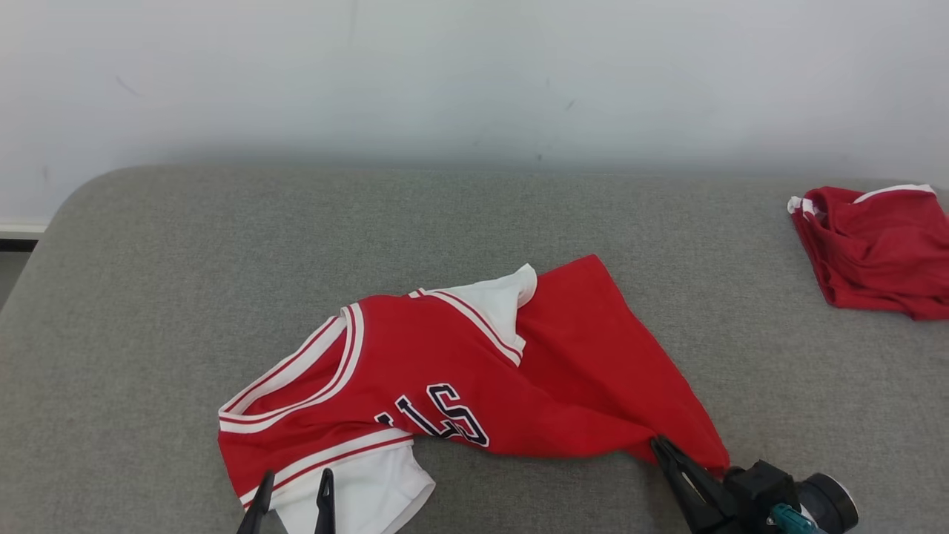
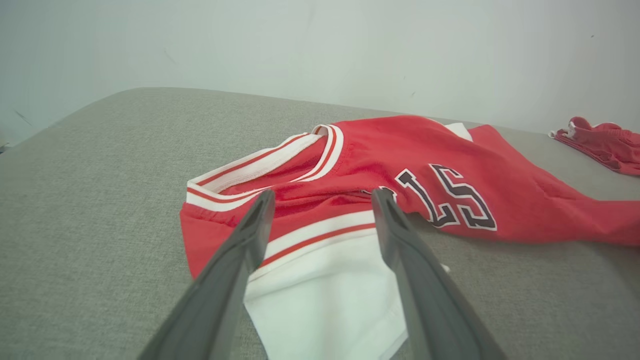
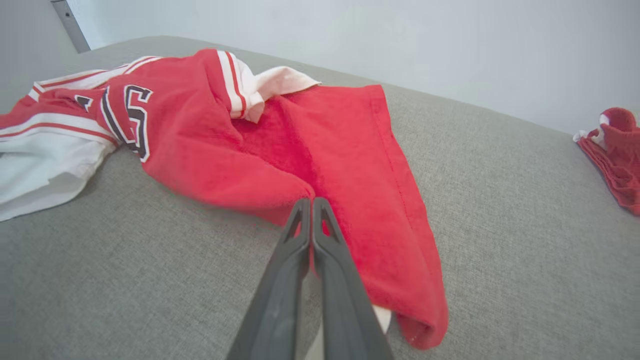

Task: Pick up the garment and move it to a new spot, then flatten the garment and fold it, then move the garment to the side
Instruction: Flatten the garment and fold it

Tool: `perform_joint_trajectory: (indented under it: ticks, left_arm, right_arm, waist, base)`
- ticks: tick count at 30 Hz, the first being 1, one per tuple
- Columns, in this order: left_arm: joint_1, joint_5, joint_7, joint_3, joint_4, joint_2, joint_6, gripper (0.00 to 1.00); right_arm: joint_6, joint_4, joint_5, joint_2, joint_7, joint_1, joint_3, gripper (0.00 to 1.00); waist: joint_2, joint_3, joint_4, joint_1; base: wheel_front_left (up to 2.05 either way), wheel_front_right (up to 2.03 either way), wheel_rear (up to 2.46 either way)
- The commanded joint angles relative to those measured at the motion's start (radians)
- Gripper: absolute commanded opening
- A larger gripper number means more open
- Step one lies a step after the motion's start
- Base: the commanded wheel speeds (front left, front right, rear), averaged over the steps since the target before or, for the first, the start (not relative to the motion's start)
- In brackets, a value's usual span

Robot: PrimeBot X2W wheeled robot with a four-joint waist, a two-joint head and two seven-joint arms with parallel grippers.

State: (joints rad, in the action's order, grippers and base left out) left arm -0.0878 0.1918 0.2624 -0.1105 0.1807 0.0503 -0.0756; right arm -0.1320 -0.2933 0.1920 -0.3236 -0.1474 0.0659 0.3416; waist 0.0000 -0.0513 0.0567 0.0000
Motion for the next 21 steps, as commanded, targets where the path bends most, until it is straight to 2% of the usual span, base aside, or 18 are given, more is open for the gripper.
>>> perform_joint_trajectory:
  ticks: [1,5,9,10,16,21]
  left_arm:
    - [-0.016,0.009,0.003,0.004,-0.002,0.0,0.002,1.0]
    - [-0.01,0.013,0.003,0.004,-0.006,0.0,0.003,1.0]
    - [0.002,0.007,0.003,0.006,-0.009,0.0,0.0,1.0]
    - [0.002,0.007,0.003,0.006,-0.009,0.0,0.0,1.0]
    - [0.017,-0.001,0.003,0.021,-0.012,0.0,-0.005,1.0]
    - [0.024,-0.001,0.003,0.016,-0.005,0.0,-0.009,1.0]
  right_arm:
    - [0.003,0.03,0.001,0.003,-0.002,-0.024,-0.008,0.0]
    - [0.003,0.152,-0.015,-0.001,0.028,-0.076,-0.043,0.0]
    - [0.003,0.327,-0.037,0.011,0.101,-0.151,-0.097,0.0]
    - [0.003,0.327,-0.037,0.011,0.101,-0.151,-0.097,0.0]
    - [0.003,0.557,-0.058,0.019,0.222,-0.247,-0.136,0.0]
    - [0.003,0.613,-0.061,0.005,0.265,-0.228,-0.135,0.0]
  waist:
    - [0.0,0.002,-0.016,0.0]
    - [0.0,-0.004,-0.043,0.0]
    - [0.0,-0.019,-0.064,0.0]
    - [0.0,-0.019,-0.064,0.0]
    - [0.0,-0.043,-0.089,0.0]
    - [0.0,-0.044,-0.091,0.0]
  base:
    - [0.0,0.0,0.0]
    - [0.0,0.0,0.0]
    - [0.0,0.0,0.0]
    - [0.0,0.0,0.0]
    - [0.0,0.0,0.0]
    - [0.0,0.0,0.0]
